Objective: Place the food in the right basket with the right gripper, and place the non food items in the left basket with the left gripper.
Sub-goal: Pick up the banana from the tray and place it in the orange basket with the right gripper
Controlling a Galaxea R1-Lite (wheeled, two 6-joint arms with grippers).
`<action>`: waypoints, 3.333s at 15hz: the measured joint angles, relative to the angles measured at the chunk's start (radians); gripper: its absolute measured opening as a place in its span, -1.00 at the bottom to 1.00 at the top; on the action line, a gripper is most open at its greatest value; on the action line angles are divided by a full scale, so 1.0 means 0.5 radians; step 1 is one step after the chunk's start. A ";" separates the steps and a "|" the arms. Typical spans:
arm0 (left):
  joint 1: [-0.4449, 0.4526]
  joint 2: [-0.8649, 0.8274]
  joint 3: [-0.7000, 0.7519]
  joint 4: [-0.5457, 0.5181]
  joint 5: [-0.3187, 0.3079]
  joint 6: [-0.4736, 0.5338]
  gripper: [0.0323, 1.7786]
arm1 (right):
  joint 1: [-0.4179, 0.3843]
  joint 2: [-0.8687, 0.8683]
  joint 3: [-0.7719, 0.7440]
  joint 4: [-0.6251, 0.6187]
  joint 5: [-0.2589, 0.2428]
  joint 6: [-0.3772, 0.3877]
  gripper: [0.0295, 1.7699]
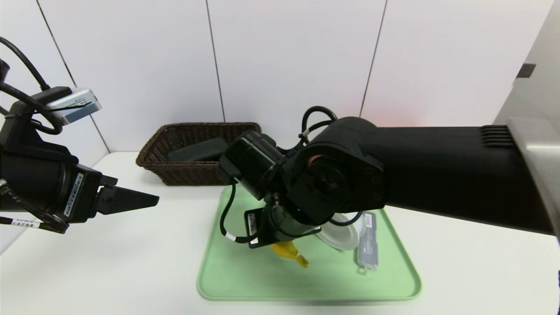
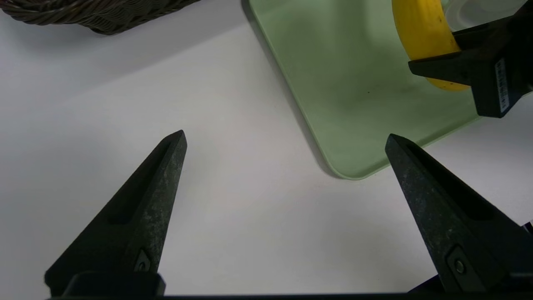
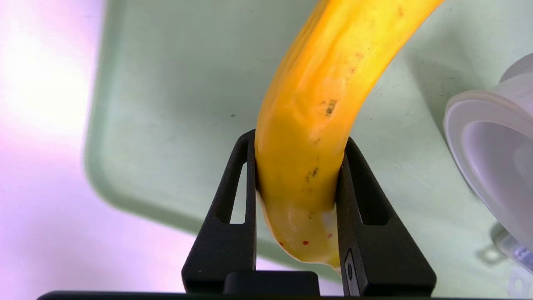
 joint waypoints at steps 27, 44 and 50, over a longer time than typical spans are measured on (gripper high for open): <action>0.000 -0.048 0.007 0.000 0.000 -0.001 0.90 | -1.339 -0.648 0.187 -0.212 0.271 -2.169 -0.43; 0.000 -0.080 0.075 -0.003 0.005 -0.005 0.90 | -1.711 -0.290 0.013 -0.242 0.351 -3.984 -0.43; 0.000 -0.078 0.099 -0.002 0.007 -0.009 0.90 | -1.703 -0.157 -0.009 -0.351 0.334 -4.029 -0.43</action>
